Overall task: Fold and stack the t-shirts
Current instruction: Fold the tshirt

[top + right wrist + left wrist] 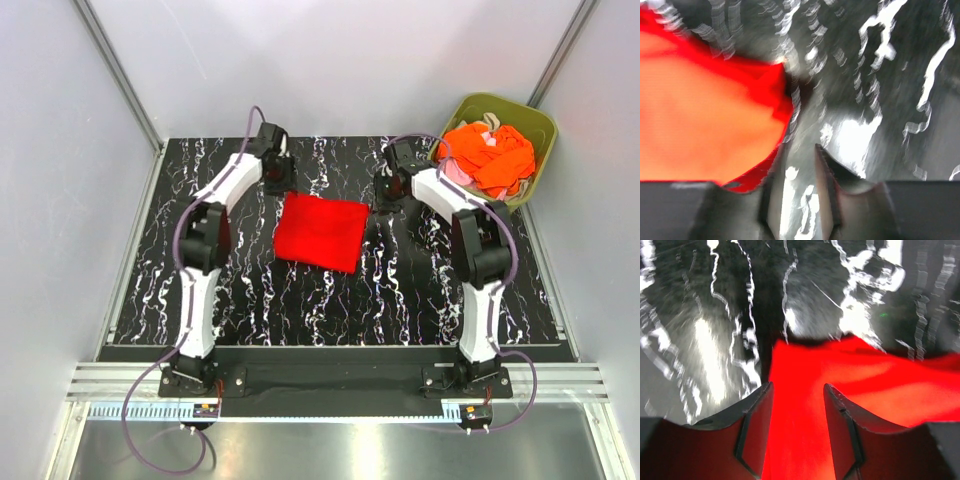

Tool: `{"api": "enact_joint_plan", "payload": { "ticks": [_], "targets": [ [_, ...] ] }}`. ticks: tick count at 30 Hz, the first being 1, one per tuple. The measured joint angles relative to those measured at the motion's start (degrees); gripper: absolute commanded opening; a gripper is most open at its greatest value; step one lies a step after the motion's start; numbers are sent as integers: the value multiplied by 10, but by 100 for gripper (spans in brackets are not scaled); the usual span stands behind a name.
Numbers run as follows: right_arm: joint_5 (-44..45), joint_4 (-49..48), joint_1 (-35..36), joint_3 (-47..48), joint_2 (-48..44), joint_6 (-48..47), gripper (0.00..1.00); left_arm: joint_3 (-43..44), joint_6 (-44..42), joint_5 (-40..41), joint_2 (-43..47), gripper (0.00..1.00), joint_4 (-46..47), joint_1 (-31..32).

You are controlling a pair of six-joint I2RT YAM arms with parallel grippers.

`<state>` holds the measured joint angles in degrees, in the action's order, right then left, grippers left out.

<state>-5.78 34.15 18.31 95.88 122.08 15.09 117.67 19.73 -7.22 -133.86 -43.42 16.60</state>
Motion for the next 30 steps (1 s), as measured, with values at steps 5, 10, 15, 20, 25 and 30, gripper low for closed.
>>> {"api": "enact_joint_plan", "payload": {
  "ticks": [5, 10, 15, 20, 25, 30],
  "targets": [
    [-60, -30, 7, -96, -120, 47, 46, -107, 4, -4, 152, 50, 6, 3],
    [-117, -92, 41, -195, -183, 103, 46, -251, 17, -34, 297, 49, 45, 16],
    [-137, -131, 81, -264, -181, 136, 40, -397, 39, -38, 317, 48, 80, 40],
    [-132, -157, 85, -293, -156, 143, 34, -477, 62, -17, 282, 46, 79, 42],
    [-127, -166, 85, -295, -132, 143, 34, -471, 77, 2, 280, 47, 86, 41],
    [-127, -167, 85, -295, -137, 141, 36, -452, 77, 5, 294, 52, 73, 41]
  ]
}}
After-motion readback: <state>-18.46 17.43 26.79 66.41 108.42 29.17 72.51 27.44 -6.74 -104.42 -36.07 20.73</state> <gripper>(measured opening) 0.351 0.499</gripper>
